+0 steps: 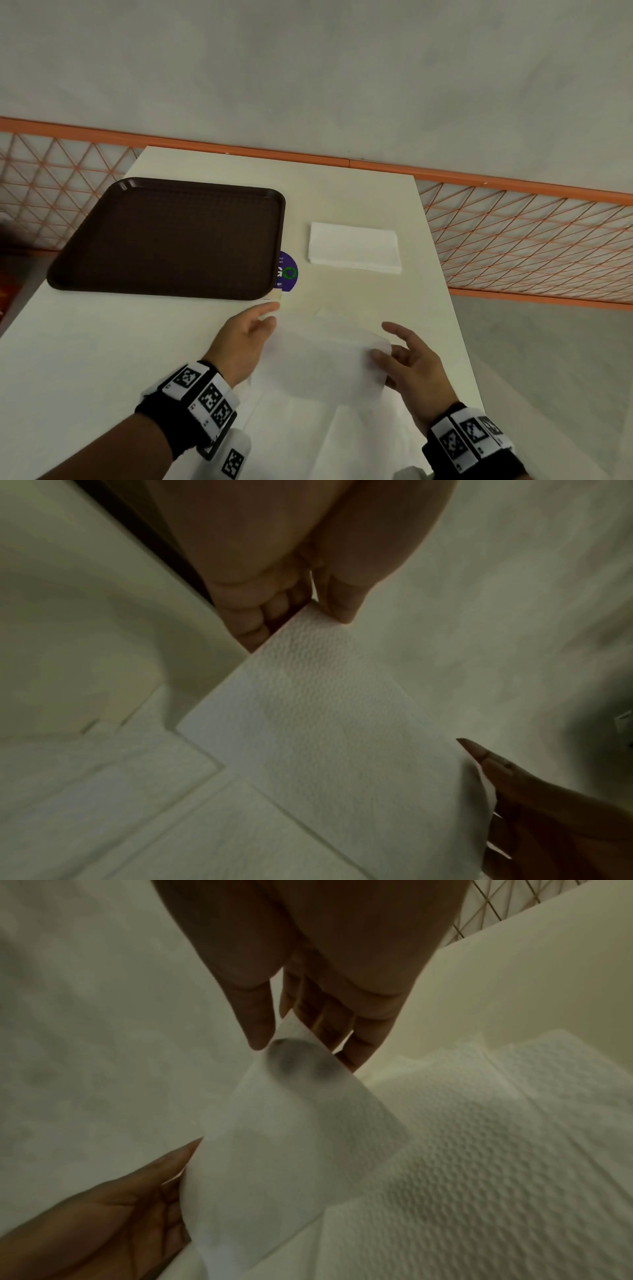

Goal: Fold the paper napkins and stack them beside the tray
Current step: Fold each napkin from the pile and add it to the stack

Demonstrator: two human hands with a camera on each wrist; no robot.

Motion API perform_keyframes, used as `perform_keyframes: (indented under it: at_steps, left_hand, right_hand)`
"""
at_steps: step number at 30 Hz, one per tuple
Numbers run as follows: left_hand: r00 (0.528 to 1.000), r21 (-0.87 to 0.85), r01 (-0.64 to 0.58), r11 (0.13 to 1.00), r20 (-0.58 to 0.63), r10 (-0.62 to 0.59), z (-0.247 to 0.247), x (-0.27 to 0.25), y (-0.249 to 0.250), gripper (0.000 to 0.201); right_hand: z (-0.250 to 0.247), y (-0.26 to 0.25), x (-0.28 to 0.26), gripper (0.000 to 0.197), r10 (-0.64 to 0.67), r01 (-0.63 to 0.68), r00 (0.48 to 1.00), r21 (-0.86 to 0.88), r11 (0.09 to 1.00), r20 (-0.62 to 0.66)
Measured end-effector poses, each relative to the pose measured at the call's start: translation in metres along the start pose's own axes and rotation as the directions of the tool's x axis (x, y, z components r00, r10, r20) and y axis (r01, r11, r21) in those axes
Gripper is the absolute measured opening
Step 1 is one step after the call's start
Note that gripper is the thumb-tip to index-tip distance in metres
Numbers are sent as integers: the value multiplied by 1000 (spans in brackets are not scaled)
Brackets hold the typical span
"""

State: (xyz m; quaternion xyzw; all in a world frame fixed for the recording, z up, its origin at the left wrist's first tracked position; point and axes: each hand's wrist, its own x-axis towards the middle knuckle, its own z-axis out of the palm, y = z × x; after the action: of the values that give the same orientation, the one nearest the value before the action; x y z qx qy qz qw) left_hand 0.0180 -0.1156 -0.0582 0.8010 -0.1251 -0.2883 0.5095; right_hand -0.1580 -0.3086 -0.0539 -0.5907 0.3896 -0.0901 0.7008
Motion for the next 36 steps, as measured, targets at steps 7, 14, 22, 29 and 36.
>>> perform_keyframes:
  at_steps: [7,14,22,29,36]
  left_hand:
    - [991,141,-40,989,133,21,-14,-4,1,28]
    - [983,254,-183,950,37,180,-14,-11,9,11]
    - [982,125,-188,974,56,182,-13,-17,19,6]
    - [993,169,-101,980,-39,109,19,-14,-5,8]
    - [1000,571,-23,820,11,20,44,-5,-34,17]
  right_hand:
    - [0,-6,3,21,-37,36,999,-105,994,-9]
    - [-2,-19,4,10,-182,144,982,-454,879,-40]
    - [-15,-30,2,13,-242,260,965,-426,867,98]
    - [-12,-9,12,12,-173,138,985,-489,861,-27]
    - [-11,29,33,9,-95,96,994,-843,529,54]
